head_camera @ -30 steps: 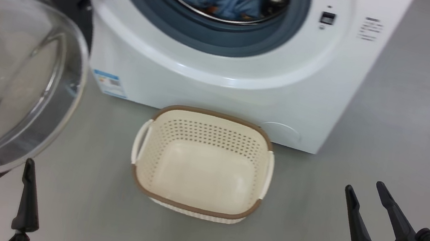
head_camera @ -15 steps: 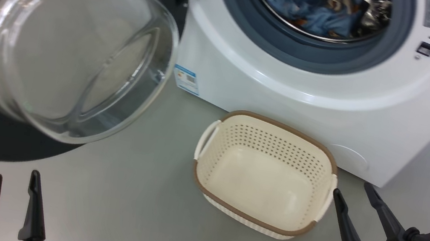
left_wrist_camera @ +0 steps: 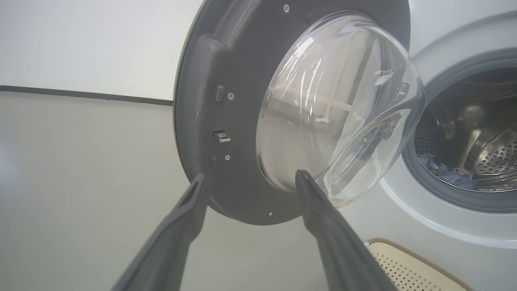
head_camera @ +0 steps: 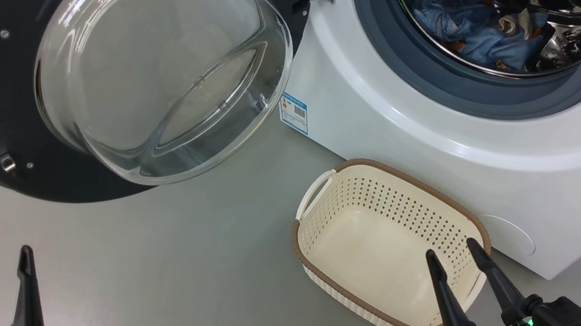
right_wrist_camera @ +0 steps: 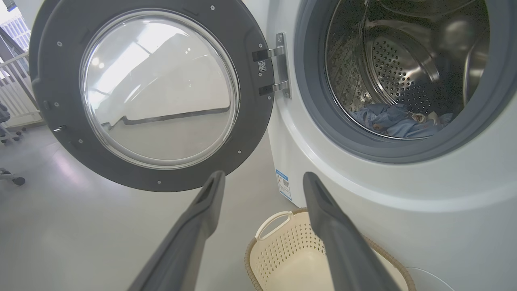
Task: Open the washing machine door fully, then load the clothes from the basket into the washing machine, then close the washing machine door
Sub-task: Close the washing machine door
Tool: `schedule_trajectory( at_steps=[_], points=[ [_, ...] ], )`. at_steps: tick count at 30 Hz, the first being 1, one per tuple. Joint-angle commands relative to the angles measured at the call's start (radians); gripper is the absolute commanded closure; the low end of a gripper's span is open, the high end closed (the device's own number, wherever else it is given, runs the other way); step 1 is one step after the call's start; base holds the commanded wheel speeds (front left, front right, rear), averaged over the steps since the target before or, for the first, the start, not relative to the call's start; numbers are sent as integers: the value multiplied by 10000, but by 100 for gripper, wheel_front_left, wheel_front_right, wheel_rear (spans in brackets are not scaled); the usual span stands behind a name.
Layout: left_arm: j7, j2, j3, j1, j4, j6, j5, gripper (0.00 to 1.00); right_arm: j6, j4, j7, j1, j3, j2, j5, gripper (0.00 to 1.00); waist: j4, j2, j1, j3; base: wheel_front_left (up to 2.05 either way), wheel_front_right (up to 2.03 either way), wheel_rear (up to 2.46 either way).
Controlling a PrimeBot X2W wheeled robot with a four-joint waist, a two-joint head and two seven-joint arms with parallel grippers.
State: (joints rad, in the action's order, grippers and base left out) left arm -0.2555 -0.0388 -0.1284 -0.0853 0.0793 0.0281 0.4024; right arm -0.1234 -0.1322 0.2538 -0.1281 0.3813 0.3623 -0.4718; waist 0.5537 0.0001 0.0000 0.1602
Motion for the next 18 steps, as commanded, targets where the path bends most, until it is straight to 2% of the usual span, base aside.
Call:
schedule_trajectory(
  at_steps=[1, 5, 6, 7, 8, 9, 10, 11, 18],
  points=[
    [-63, -114, -387, -25, -368, -91, 99, 0, -73, 169, 80, -291, 249, 178, -108, 0, 11, -1, 0, 9, 0, 0, 0],
    [-63, -114, -421, -138, -493, -170, 150, 0, -73, 91, 80, -417, 417, 190, -171, 0, 20, -1, 0, 10, 0, 0, 0],
    [-63, -114, -441, -151, -520, -180, 174, 13, -73, 81, 80, -431, 443, 191, -183, 0, 19, -1, 0, 4, 0, 0, 0],
    [-63, -114, -441, -151, -520, -180, 174, 13, -73, 81, 80, -431, 443, 191, -183, 0, 19, -1, 0, 4, 0, 0, 0],
    [-63, -114, -472, -144, -553, -188, 198, 50, -73, 76, 80, -439, 466, 191, -193, 0, 18, -1, 0, -3, 0, 0, 0],
    [-63, -114, -505, -122, -601, -174, 218, 76, -73, 74, 80, -442, 478, 189, -203, 0, 16, -1, 0, -12, 0, 0, 0],
    [-63, -114, -565, -79, -674, -137, 270, 85, -73, 73, 80, -438, 474, 182, -211, 0, 14, -1, 0, -21, 0, 0, 0],
    [-63, -114, -664, -17, -783, -85, 369, 100, -73, 76, 80, -426, 460, 171, -216, 0, 12, -1, 0, -32, 0, 0, 0],
    [-63, -114, -2201, 801, -1909, 740, 659, 100, -73, 137, 80, -138, 187, 14, -181, 0, -19, -1, 0, -75, 0, 0, 0]
  ],
)
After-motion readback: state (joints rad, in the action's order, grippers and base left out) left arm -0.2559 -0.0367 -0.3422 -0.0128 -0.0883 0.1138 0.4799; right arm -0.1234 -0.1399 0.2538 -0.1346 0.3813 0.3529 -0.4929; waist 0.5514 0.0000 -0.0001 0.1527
